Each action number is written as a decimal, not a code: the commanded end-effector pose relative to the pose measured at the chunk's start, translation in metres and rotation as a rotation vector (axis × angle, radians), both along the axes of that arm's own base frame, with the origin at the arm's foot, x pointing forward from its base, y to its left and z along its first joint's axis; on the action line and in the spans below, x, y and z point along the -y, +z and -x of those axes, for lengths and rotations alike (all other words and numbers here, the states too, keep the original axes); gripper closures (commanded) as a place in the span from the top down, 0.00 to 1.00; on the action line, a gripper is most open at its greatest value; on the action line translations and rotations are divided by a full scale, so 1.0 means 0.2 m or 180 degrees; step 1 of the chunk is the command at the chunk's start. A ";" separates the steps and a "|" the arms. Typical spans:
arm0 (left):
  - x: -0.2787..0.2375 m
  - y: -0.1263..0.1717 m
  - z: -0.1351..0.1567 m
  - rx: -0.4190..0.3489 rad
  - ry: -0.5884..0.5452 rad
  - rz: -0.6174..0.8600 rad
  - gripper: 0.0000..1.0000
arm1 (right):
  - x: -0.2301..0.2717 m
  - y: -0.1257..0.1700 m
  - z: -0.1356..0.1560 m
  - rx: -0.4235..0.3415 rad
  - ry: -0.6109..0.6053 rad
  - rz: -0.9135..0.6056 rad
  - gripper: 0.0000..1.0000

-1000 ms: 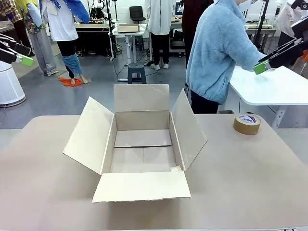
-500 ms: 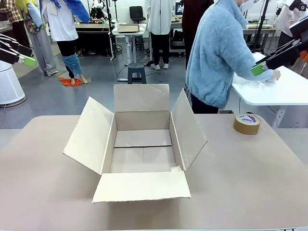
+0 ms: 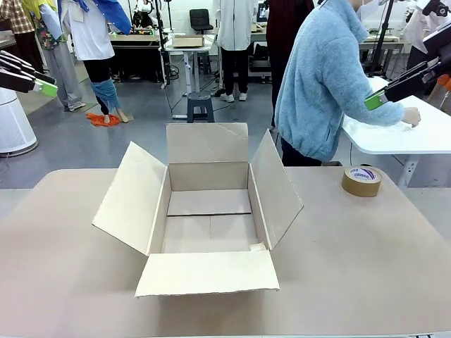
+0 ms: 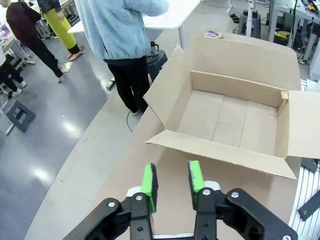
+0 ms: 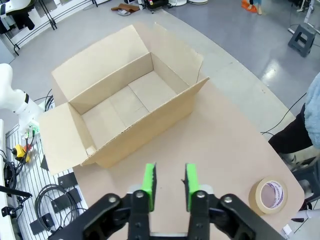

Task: Wrap the clocks to prevent damage.
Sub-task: Open the side flaps of the Package Box.

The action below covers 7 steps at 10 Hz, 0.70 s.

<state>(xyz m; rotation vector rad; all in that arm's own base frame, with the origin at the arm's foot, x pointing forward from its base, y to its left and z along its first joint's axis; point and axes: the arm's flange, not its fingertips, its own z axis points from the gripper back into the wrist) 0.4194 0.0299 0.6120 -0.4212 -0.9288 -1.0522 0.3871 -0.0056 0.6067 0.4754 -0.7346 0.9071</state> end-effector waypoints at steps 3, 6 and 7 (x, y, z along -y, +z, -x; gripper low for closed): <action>-0.01 -0.02 0.00 -0.0029 -0.0057 -0.0059 0.00 | 0.00 0.00 0.00 -0.0021 0.0046 0.0129 0.00; -0.02 -0.01 0.01 -0.0026 -0.0041 -0.0039 0.00 | -0.02 -0.01 0.00 -0.0022 0.0061 0.0177 0.00; -0.02 -0.01 0.01 -0.0023 -0.0037 -0.0041 0.00 | -0.02 -0.01 0.01 -0.0018 0.0068 0.0189 0.00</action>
